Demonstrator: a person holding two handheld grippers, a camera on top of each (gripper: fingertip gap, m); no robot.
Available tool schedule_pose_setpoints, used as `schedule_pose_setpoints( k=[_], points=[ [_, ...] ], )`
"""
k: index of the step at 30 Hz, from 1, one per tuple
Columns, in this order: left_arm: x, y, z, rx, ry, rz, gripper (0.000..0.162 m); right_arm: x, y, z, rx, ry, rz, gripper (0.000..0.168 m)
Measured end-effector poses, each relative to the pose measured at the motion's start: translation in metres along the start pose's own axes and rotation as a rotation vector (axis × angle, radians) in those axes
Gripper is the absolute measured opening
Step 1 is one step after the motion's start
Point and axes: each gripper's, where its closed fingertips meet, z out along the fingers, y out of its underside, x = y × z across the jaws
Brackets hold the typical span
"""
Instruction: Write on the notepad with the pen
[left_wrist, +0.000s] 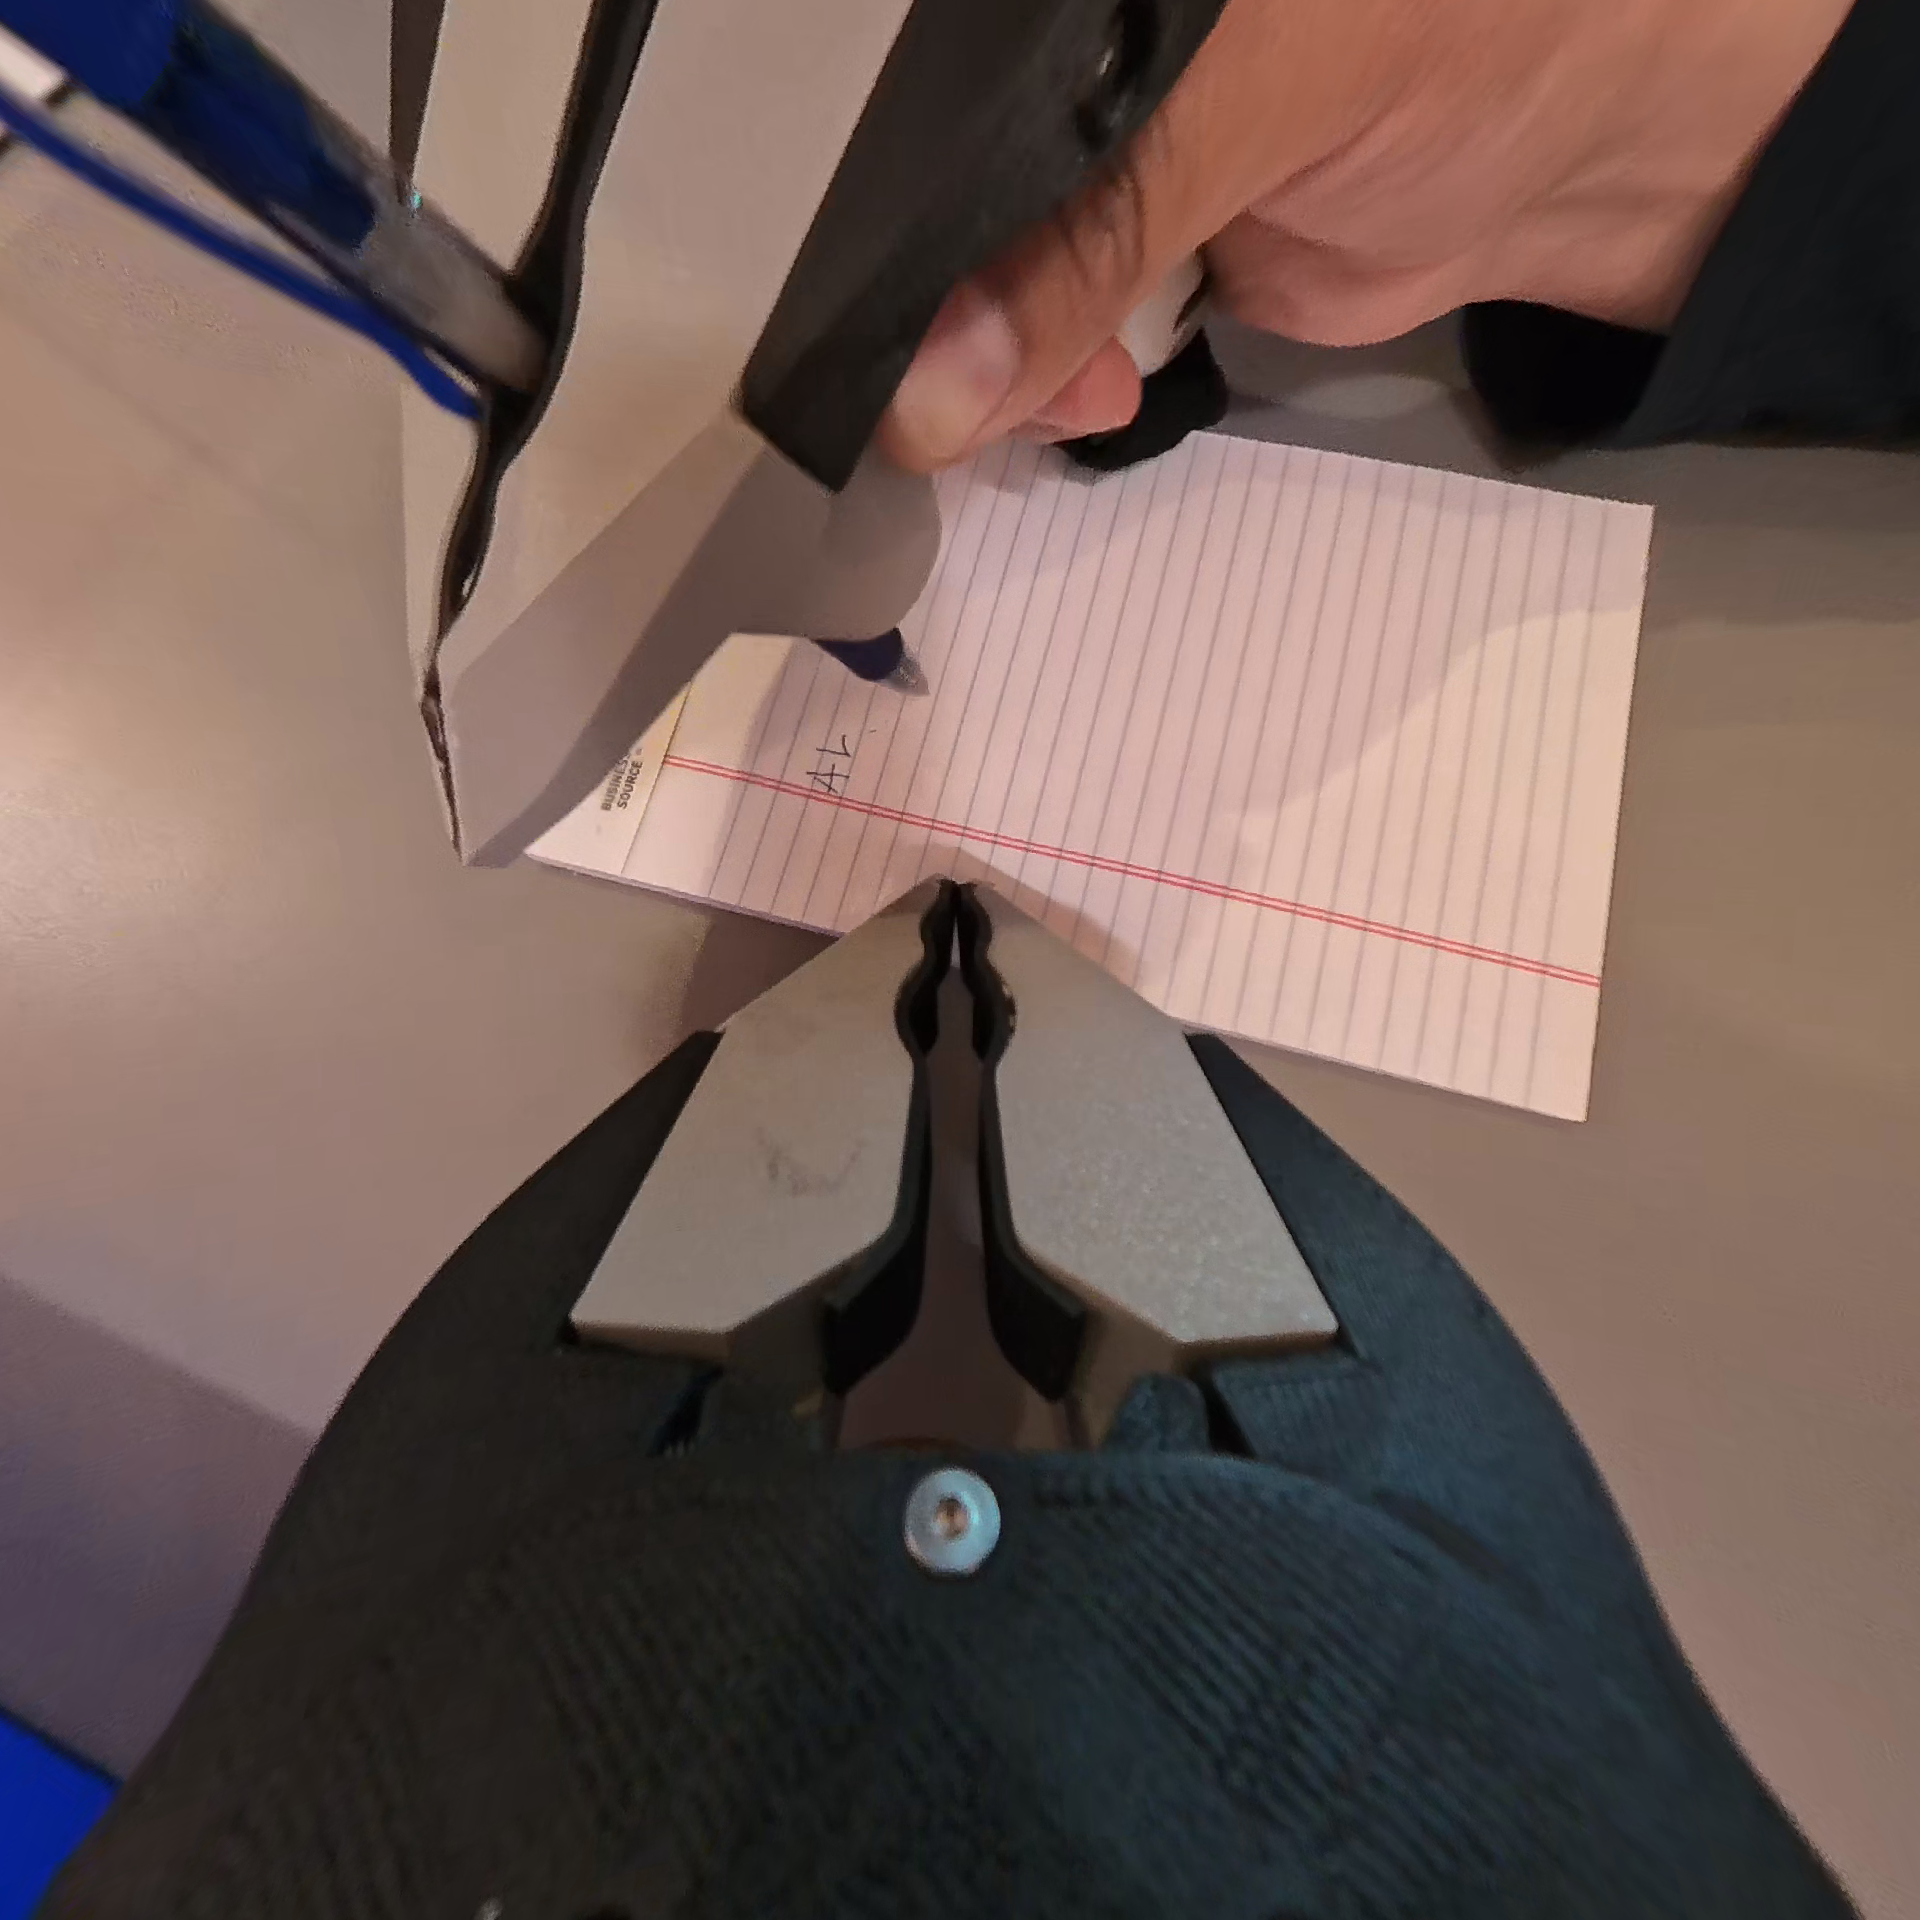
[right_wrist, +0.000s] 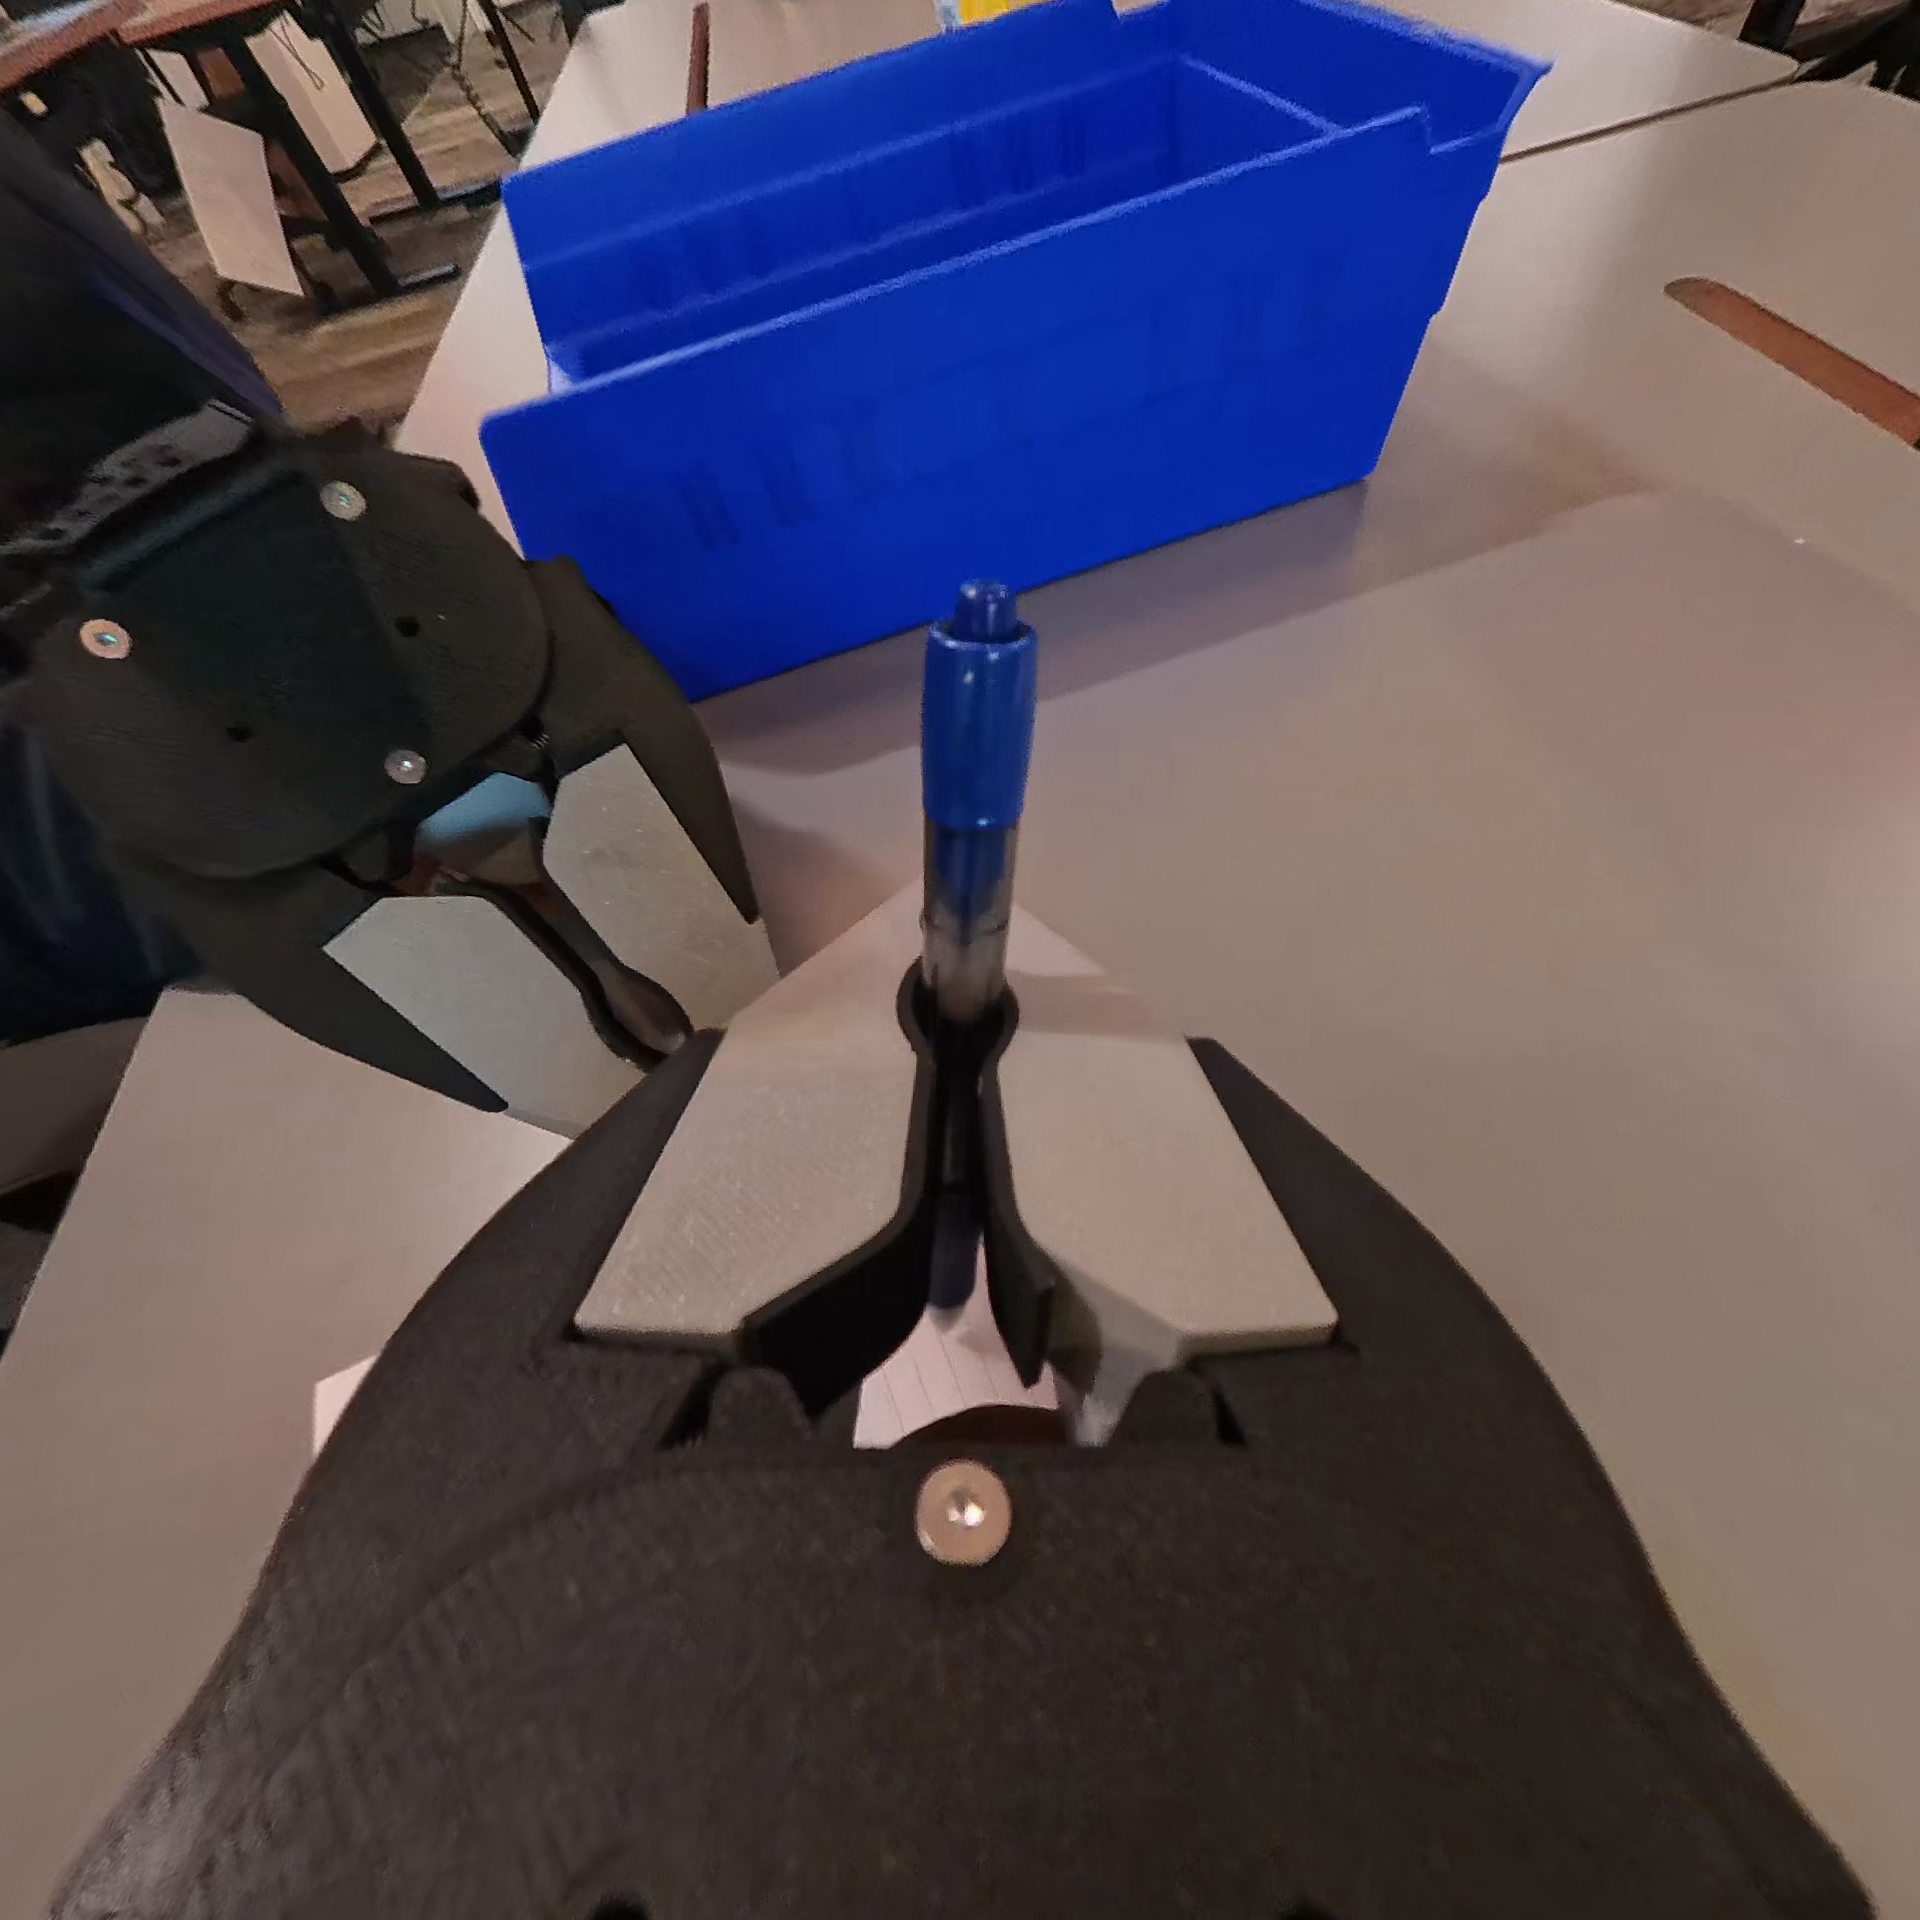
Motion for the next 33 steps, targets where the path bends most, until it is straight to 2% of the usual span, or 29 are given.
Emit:
schedule_pose_setpoints(
  k=[4, 12, 13, 19, 22, 25, 33],
  points=[
    [0.003, -0.004, 0.002, 0.020, 0.025, -0.032, 0.000, -0.004, -0.010, -0.007, 0.050, -0.020, 0.020, 0.000],
    [0.015, -0.036, -0.001, 0.159, 0.069, -0.060, 0.000, -0.020, -0.038, -0.026, 0.192, -0.110, 0.072, 0.000],
    [0.013, -0.037, -0.002, 0.170, 0.071, -0.079, 0.011, -0.020, -0.038, -0.027, 0.196, -0.114, 0.075, 0.000],
    [0.012, -0.052, -0.010, 0.268, 0.153, -0.175, 0.023, -0.030, -0.046, -0.033, 0.242, -0.172, 0.095, 0.000],
    [0.014, -0.063, -0.016, 0.330, 0.176, -0.189, 0.021, -0.038, -0.052, -0.035, 0.263, -0.212, 0.102, 0.000],
    [0.013, -0.068, -0.020, 0.361, 0.175, -0.192, 0.010, -0.044, -0.052, -0.034, 0.262, -0.231, 0.096, 0.000],
    [0.011, -0.071, -0.027, 0.392, 0.201, -0.220, 0.008, -0.046, -0.055, -0.037, 0.282, -0.247, 0.105, 0.000]
  ],
)
